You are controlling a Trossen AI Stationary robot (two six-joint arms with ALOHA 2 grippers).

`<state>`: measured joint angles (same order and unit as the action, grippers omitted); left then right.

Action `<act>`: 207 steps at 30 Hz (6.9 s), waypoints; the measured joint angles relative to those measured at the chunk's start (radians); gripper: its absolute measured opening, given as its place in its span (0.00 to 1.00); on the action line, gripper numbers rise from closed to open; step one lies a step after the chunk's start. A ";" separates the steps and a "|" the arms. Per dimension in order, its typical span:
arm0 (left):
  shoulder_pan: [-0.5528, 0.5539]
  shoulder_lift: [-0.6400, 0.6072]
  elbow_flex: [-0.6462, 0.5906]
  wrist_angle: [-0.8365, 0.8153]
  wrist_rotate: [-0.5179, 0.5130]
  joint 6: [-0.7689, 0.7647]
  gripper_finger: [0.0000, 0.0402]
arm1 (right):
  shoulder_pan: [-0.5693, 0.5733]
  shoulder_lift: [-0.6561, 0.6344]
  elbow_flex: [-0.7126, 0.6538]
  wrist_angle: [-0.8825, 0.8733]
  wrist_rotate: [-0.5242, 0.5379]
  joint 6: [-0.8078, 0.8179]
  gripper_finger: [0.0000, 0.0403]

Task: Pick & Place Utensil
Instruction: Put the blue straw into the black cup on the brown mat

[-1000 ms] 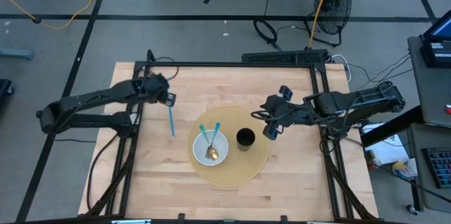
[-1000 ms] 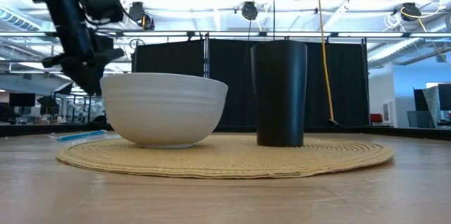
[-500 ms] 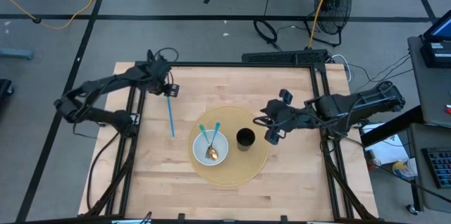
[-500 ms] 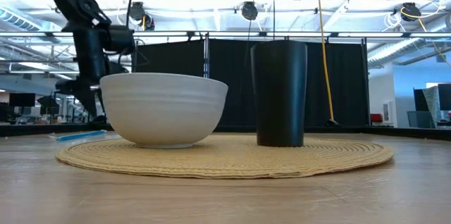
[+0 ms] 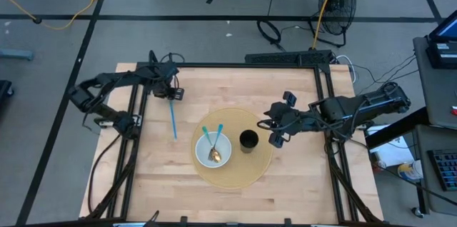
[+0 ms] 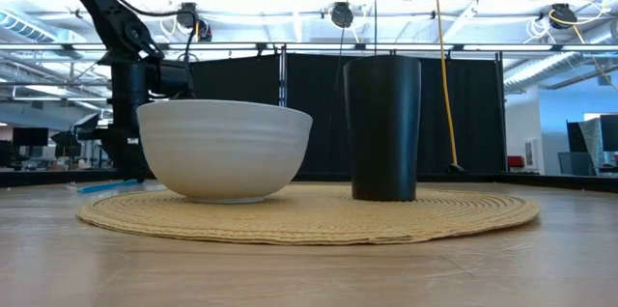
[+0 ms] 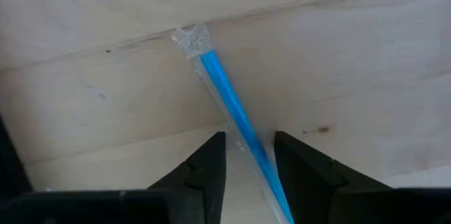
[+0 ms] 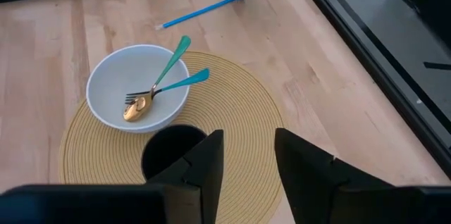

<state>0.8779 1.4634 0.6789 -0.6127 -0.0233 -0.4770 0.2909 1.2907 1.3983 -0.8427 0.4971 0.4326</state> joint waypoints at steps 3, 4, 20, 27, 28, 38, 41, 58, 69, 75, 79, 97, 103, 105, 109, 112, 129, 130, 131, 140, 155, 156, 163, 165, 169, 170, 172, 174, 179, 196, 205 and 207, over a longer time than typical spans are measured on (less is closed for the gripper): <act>0.000 0.025 0.005 0.012 -0.005 -0.003 0.28 | 0.000 0.000 0.000 0.000 0.000 0.000 0.30; 0.000 0.032 0.005 0.013 -0.006 -0.005 0.28 | 0.000 0.000 0.000 0.000 0.000 0.000 0.30; 0.000 0.050 0.003 0.009 -0.020 0.026 0.07 | 0.000 -0.001 -0.007 0.008 0.000 0.001 0.28; -0.001 0.051 0.003 0.002 -0.022 0.050 0.03 | 0.000 0.000 -0.061 0.008 0.000 0.001 0.28; -0.002 0.051 0.003 0.001 -0.022 0.050 0.03 | 0.000 0.000 -0.067 0.008 0.000 0.002 0.27; -0.015 0.029 -0.003 -0.005 -0.017 0.060 0.01 | 0.000 -0.029 -0.074 0.009 0.000 0.038 0.26; -0.023 0.001 -0.005 -0.003 -0.013 0.083 0.01 | 0.000 -0.040 -0.074 0.009 0.000 0.054 0.26; -0.130 -0.321 -0.003 0.221 0.115 0.146 0.01 | -0.001 -0.047 -0.074 0.067 0.019 0.051 0.24; -0.223 -0.578 -0.002 0.416 0.149 0.199 0.01 | -0.002 -0.047 -0.074 0.066 0.060 0.046 0.24; -0.295 -0.656 -0.002 0.572 0.204 0.211 0.01 | -0.002 -0.048 -0.074 0.059 0.141 0.045 0.23; -0.345 -0.669 -0.001 0.690 0.246 0.213 0.01 | -0.002 -0.056 -0.074 0.038 0.174 0.051 0.23; -0.556 -0.665 -0.001 1.042 0.340 0.212 0.01 | 0.040 -0.133 -0.074 -0.271 0.272 0.213 0.23; -0.643 -0.624 0.000 1.137 0.337 0.215 0.01 | 0.142 -0.149 -0.074 -0.278 0.364 0.161 0.23; -0.669 -0.588 0.000 1.195 0.336 0.214 0.01 | 0.175 -0.149 -0.074 -0.278 0.398 0.160 0.23; -0.706 -0.505 0.000 1.311 0.336 0.212 0.01 | 0.247 -0.154 -0.109 -0.284 0.464 0.155 0.23; -0.724 -0.439 0.000 1.400 0.335 0.199 0.01 | 0.292 -0.184 -0.174 -0.292 0.504 0.184 0.23; -0.776 -0.168 0.028 1.692 0.257 0.160 0.01 | 0.335 -0.638 -0.612 0.100 0.442 0.039 0.22; -0.777 -0.158 0.040 1.693 0.257 0.160 0.01 | 0.325 -0.679 -0.629 0.182 0.403 -0.034 0.21; -0.781 -0.143 0.059 1.699 0.257 0.161 0.01 | 0.314 -0.719 -0.650 0.265 0.360 -0.113 0.20; -0.837 0.017 0.216 1.658 0.256 0.185 0.01 | 0.195 -0.997 -0.913 0.720 0.047 -0.454 0.13; -0.877 0.057 0.261 1.462 0.085 0.327 0.01 | 0.179 -1.137 -1.139 0.878 0.025 -0.453 0.07; -0.881 0.058 0.261 1.453 0.076 0.334 0.01 | 0.179 -1.136 -1.139 0.878 0.025 -0.453 0.07; -0.890 0.078 0.261 1.446 0.064 0.360 0.01 | 0.179 -1.137 -1.139 0.878 0.025 -0.453 0.06; -0.890 0.083 0.260 1.431 0.064 0.359 0.02 | 0.179 -1.136 -1.139 0.878 0.025 -0.452 0.06; -0.890 0.101 0.261 1.452 0.064 0.353 0.01 | 0.179 -1.136 -1.139 0.877 0.026 -0.443 0.06; -0.890 0.104 0.261 1.452 0.065 0.352 0.01 | 0.179 -1.136 -1.139 0.877 0.025 -0.440 0.06; -0.890 0.103 0.261 1.460 0.065 0.352 0.02 | 0.179 -1.136 -1.139 0.877 0.025 -0.437 0.06; -0.890 0.100 0.261 1.467 0.065 0.352 0.02 | 0.179 -1.136 -1.139 0.877 0.025 -0.437 0.06; -0.890 0.101 0.261 1.482 0.074 0.351 0.02 | 0.180 -1.132 -1.139 0.910 0.025 -0.411 0.06; -0.885 0.101 0.261 1.486 0.075 0.351 0.02 | 0.180 -0.857 -1.139 1.342 -0.109 -0.467 0.08; -0.885 0.101 0.261 1.539 0.105 0.356 0.02 | 0.062 -0.461 -0.971 1.539 -0.081 -0.581 0.34; -0.885 0.101 0.261 1.538 0.108 0.363 0.02 | 0.021 -0.385 -0.918 1.542 -0.051 -0.573 0.41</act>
<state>-0.0071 1.5642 0.9394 0.9257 0.0846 -0.1144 0.3118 0.9062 0.4802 0.6989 0.4461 -0.1403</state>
